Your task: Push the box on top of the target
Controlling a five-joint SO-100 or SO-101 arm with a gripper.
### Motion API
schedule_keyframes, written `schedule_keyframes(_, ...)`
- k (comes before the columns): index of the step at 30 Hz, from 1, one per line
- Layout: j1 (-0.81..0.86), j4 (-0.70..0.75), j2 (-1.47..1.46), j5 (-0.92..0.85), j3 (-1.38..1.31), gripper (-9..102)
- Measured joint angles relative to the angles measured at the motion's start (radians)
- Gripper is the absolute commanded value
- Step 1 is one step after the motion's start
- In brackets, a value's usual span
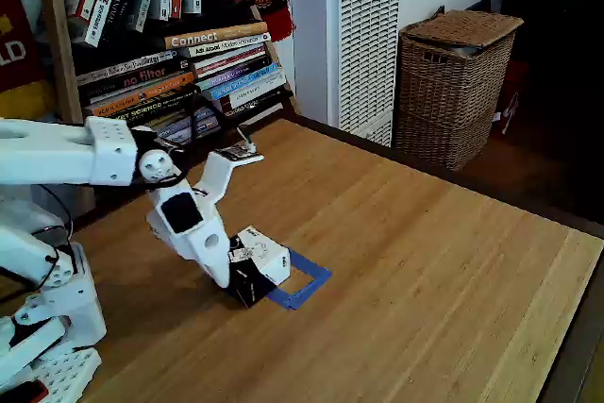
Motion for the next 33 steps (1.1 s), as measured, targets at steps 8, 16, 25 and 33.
schedule_keyframes(8,-0.008,-0.031,-0.049,0.000,-0.012,0)
schedule_keyframes(16,-0.043,-0.017,-0.054,0.032,-0.003,0)
schedule_keyframes(25,-0.091,0.051,0.066,0.097,0.063,0)
schedule_keyframes(33,-0.115,0.060,0.100,0.109,0.078,0)
